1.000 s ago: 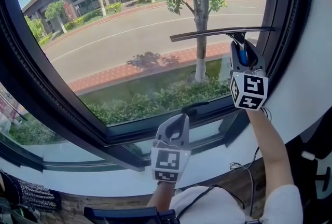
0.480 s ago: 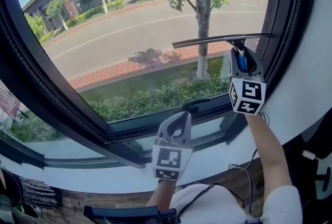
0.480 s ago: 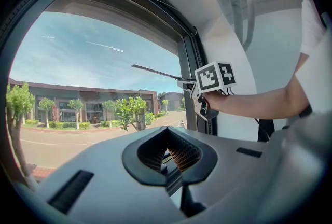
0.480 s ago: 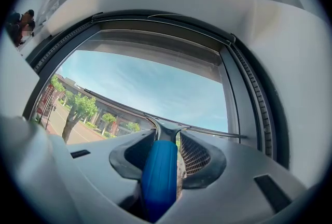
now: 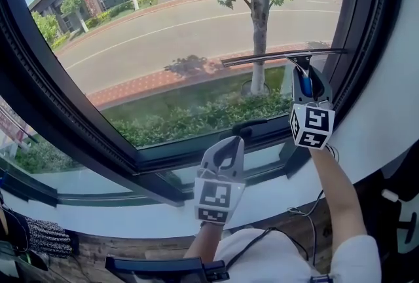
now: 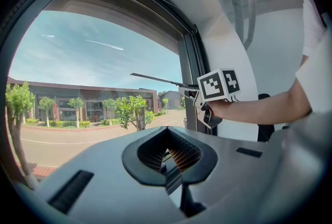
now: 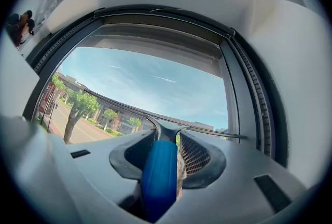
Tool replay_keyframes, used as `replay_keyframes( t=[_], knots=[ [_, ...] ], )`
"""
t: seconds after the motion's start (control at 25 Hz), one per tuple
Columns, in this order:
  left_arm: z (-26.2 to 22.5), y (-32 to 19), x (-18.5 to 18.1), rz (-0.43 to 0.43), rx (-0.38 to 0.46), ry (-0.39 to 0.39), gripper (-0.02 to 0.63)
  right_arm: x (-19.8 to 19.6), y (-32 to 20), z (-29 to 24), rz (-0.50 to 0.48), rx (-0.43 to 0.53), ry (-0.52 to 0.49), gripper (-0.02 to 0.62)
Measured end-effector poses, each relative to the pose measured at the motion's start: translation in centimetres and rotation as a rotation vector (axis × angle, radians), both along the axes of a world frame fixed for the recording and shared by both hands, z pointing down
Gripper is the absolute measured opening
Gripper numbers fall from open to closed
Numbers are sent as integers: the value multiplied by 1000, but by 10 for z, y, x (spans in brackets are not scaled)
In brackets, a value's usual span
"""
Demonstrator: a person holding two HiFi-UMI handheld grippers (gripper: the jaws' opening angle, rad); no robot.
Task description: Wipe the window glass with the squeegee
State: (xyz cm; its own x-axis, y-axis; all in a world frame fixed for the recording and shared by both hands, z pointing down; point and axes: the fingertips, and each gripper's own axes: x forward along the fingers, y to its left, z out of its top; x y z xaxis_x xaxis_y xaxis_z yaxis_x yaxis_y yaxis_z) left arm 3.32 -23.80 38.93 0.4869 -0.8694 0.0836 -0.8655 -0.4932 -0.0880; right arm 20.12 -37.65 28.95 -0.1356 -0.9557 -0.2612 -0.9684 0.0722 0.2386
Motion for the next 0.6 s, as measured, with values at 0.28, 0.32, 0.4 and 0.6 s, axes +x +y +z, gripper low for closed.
replay_keyframes(
  t=[0.28, 0.32, 0.4, 0.6],
  knots=[
    [3, 0, 3, 0, -7, -3, 2, 2, 1, 24, 4, -41, 15, 149],
    [3, 0, 4, 1, -9, 0, 2, 2, 2, 27, 4, -47, 17, 149],
    [4, 1, 5, 2, -14, 3, 2, 3, 2, 34, 5, -60, 21, 149],
    [7, 0, 4, -5, -16, 0, 2, 3, 2, 55, 8, -95, 40, 149]
  ],
)
